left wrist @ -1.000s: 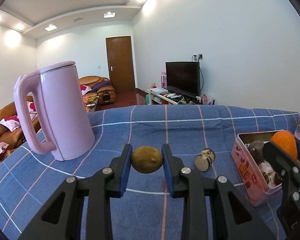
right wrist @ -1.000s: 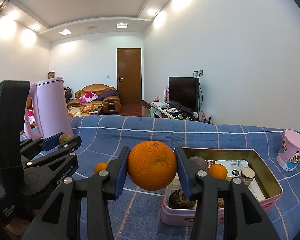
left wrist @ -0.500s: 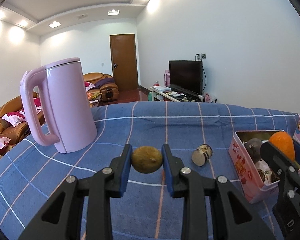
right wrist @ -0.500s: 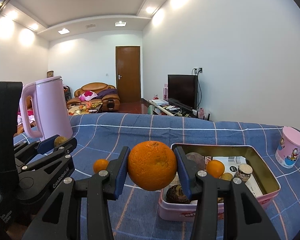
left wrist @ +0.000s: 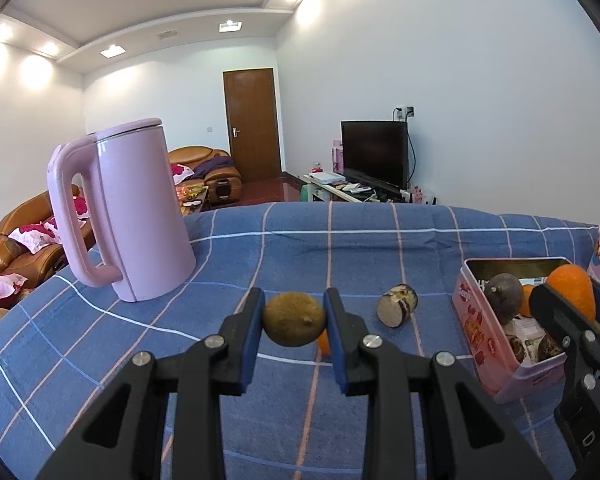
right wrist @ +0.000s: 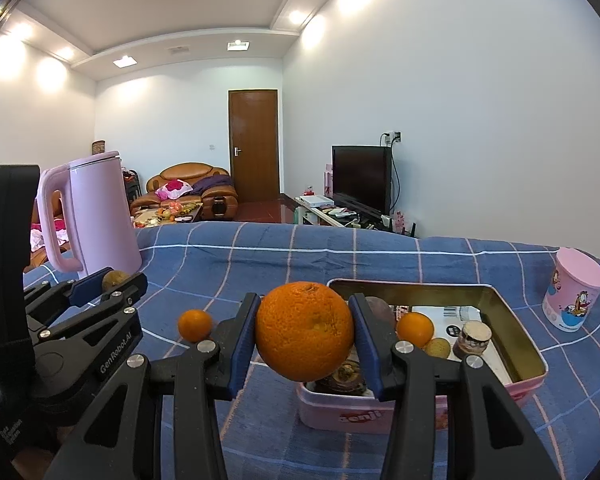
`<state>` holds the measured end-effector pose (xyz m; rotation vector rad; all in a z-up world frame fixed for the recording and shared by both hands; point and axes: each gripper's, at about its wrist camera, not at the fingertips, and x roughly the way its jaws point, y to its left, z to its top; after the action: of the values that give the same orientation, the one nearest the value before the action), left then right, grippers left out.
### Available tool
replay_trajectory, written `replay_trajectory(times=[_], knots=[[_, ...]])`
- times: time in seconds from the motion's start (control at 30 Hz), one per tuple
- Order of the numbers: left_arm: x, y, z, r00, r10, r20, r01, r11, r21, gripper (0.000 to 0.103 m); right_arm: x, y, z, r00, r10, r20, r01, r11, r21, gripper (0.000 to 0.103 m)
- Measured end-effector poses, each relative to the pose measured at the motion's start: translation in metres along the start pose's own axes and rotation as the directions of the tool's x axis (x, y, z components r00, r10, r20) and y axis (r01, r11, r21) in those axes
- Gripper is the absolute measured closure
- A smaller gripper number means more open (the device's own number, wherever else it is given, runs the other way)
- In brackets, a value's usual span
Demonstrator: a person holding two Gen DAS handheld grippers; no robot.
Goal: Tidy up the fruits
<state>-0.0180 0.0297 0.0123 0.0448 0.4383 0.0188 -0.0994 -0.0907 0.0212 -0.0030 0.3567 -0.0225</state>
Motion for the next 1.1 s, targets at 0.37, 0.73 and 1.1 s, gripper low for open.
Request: replay_trajectory(times=[0.37,0.73,1.1], knots=[[-0.005,-0.017,-0.001,1.000,-0.026,-0.008,0.026,1.000,0.012,0.071,-0.006,-0.015,-0.003,1.000,-0.012,-0.001,0.012,1.000,-0.005,0.055],[-0.008,-0.033,-0.003,0.998,-0.060,-0.024,0.061,0.998,0.015,0.071,-0.013,-0.047,-0.006,0.998,-0.061,-0.001,0.061,0.998,0.008,0.055],[-0.009,-0.059,-0.003,0.994,-0.103,-0.030,0.104,0.994,0.038,0.071,-0.016,-0.077,-0.005,0.993,-0.120,-0.002,0.120,0.993,0.018,0.056]])
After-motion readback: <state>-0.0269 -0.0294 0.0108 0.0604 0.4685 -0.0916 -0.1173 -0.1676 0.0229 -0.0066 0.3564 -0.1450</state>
